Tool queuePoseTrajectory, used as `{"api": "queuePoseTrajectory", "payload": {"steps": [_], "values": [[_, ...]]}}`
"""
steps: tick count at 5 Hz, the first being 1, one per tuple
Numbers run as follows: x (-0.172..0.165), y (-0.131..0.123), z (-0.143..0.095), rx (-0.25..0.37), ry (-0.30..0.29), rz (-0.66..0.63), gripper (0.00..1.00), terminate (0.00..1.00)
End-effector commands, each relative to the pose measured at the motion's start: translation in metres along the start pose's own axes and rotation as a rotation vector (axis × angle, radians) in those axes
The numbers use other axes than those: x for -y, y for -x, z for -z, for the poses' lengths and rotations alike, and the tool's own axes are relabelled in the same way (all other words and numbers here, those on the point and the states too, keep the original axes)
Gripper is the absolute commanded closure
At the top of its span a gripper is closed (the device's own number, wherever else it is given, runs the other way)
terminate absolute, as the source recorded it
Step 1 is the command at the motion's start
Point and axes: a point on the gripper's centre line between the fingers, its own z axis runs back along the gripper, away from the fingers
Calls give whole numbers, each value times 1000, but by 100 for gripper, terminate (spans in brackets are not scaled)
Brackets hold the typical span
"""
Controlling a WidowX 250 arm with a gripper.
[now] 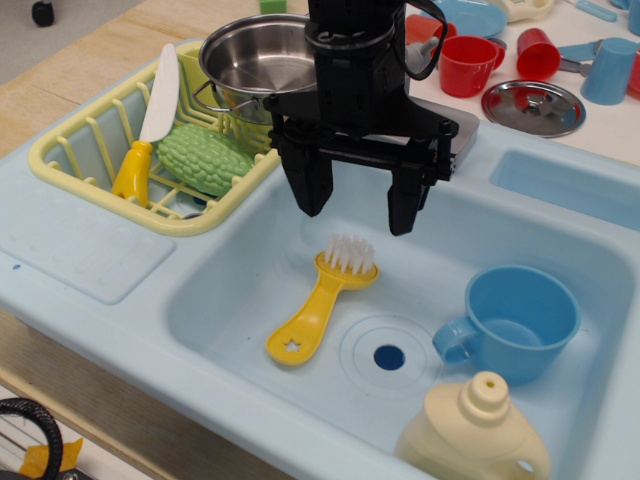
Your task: Put brush into pot or pan
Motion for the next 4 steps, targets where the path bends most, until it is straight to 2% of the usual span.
{"api": "queuePoseTrajectory", "payload": {"steps": [1,2,3,4], "values": [[0,0,0,0,0,0,0,0],[10,1,4,-23,-57,-43,0,0],[17,1,10,-27,-84,-32,0,0],[16,0,13,-21,-84,-39,0,0]]}}
